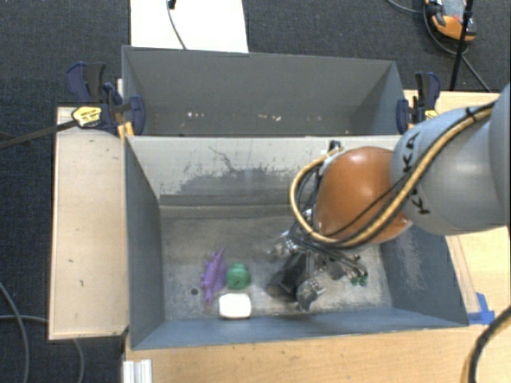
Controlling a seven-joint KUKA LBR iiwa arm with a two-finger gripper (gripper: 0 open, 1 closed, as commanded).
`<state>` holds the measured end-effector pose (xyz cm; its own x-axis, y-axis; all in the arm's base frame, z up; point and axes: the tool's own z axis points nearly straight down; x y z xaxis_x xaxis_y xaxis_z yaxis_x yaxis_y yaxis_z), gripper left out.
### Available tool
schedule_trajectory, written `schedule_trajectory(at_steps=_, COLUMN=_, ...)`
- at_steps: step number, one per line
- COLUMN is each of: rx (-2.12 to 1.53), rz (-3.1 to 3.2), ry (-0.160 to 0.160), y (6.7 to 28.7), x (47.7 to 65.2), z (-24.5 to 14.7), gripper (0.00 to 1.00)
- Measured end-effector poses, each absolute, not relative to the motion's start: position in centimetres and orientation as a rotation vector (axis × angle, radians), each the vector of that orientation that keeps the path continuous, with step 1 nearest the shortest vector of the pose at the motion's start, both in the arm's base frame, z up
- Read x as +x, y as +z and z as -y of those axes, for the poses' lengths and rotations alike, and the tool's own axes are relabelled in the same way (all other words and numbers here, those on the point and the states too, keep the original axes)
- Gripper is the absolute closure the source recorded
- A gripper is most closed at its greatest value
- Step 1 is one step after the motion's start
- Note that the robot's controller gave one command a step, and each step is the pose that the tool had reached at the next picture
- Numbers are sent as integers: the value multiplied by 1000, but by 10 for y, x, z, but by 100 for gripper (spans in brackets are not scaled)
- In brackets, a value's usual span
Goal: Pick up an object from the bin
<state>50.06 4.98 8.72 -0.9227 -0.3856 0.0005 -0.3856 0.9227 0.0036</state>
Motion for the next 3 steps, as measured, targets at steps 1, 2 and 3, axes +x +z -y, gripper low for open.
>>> schedule_trajectory(at_steps=1, rx=829, rz=3023, ry=3, y=74, x=530, z=-40, gripper=100)
schedule_trajectory(at_steps=2, rx=826, rz=3024, ry=3, y=74, x=530, z=-40, gripper=100)
schedule_trajectory(at_steps=3, rx=818, rz=3023, ry=-5, y=120, x=518, z=-43, gripper=100)
